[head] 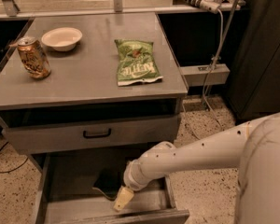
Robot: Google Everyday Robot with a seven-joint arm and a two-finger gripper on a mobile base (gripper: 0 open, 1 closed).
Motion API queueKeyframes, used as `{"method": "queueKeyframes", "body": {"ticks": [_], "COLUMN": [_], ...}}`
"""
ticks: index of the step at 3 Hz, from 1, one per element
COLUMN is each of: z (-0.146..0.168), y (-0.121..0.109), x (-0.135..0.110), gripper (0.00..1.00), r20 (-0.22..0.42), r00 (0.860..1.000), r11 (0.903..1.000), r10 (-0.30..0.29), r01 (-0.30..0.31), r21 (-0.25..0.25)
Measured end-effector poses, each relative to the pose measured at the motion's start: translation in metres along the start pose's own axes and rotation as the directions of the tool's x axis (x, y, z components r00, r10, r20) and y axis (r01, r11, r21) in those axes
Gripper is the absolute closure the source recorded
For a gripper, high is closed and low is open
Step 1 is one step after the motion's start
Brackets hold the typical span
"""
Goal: Pick sponge from middle drawer and place on counter
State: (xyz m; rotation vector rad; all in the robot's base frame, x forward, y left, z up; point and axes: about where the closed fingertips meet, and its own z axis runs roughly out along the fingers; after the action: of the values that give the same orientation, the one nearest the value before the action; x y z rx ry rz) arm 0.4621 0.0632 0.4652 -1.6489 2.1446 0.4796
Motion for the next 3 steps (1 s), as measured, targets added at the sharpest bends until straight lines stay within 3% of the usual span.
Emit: {"method": "queueKeyframes", "body": {"ticks": [1,2,3], "z": [0.023,0.026,0.042], "y": [-0.005,-0.004,-0.004], "x": [0.003,0.004,-0.001], "gripper": [0.00,0.00,0.00], "r20": [0.021,0.021,0.059], "r00": [0.999,0.999,0.997], "r11": [0.9989,0.9986,0.9990], "r10": [0.042,0.045,0.042], "r01": [-0.042,-0.045,-0.040], "r21": [-0.023,-0.027,-0.021]}}
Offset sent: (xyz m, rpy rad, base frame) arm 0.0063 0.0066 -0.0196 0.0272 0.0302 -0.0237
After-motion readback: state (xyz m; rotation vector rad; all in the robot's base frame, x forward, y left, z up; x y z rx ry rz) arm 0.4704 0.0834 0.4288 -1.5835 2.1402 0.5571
